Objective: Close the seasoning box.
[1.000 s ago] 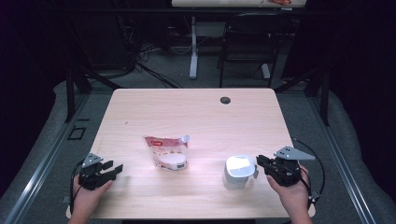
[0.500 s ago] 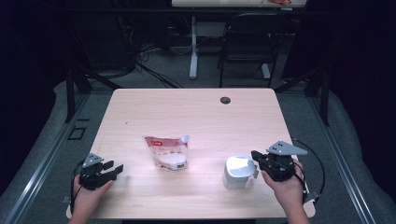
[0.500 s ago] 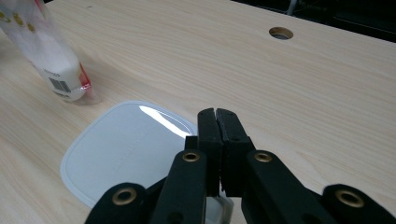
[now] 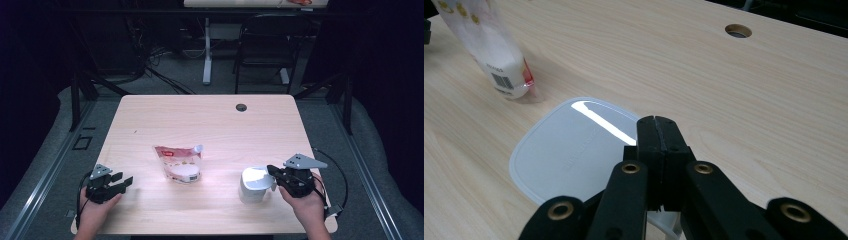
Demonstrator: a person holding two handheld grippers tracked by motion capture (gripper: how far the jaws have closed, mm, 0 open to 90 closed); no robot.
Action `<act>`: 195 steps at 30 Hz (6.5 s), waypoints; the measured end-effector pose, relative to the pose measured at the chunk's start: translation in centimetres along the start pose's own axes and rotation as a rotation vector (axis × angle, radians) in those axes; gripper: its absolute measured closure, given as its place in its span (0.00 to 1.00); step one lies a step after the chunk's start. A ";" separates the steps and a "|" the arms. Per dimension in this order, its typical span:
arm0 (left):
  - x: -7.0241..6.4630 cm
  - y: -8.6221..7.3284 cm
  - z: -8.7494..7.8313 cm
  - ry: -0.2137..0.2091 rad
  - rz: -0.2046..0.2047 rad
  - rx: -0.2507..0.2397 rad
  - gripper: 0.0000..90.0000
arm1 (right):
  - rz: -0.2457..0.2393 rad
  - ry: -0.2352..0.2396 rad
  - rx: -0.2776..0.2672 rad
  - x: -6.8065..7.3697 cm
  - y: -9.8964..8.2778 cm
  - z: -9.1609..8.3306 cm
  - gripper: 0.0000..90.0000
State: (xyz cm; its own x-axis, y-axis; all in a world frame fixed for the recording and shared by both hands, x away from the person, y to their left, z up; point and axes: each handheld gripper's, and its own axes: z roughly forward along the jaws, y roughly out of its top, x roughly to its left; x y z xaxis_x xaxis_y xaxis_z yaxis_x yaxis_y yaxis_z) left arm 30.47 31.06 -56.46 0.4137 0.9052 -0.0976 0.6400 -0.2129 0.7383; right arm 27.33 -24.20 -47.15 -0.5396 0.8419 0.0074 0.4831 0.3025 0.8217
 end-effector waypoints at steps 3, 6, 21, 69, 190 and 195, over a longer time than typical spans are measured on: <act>0.1 0.0 -0.1 -0.004 0.004 0.006 0.56 | -0.011 -0.002 0.009 0.2 -0.1 0.1 1.00; 0.1 -0.1 -0.2 -0.003 -0.005 -0.003 0.56 | -0.013 -0.002 0.017 0.3 -0.2 0.1 1.00; 0.5 -0.1 0.0 -0.012 -0.025 -0.008 0.50 | -0.007 -0.002 0.038 0.1 -0.8 -0.2 1.00; 0.3 -0.1 0.0 0.007 -0.003 -0.001 0.36 | 0.077 0.041 -0.002 -1.2 -1.8 -0.3 1.00; 0.4 -0.1 0.2 0.020 -0.008 0.004 0.36 | 0.076 -0.014 0.043 -2.0 -5.3 3.1 0.91; 0.3 -0.1 0.3 0.019 -0.008 0.007 0.36 | 0.078 -0.008 0.043 -2.3 -4.7 3.9 0.90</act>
State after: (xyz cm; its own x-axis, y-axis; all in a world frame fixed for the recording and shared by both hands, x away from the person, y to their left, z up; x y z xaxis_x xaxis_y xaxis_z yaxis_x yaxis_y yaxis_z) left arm 30.71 31.21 -56.69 0.3964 0.9136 -0.0909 0.6477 -0.2082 0.7329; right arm 29.00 -25.83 -53.31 -0.4939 0.8671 0.0652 0.5523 0.2549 0.7937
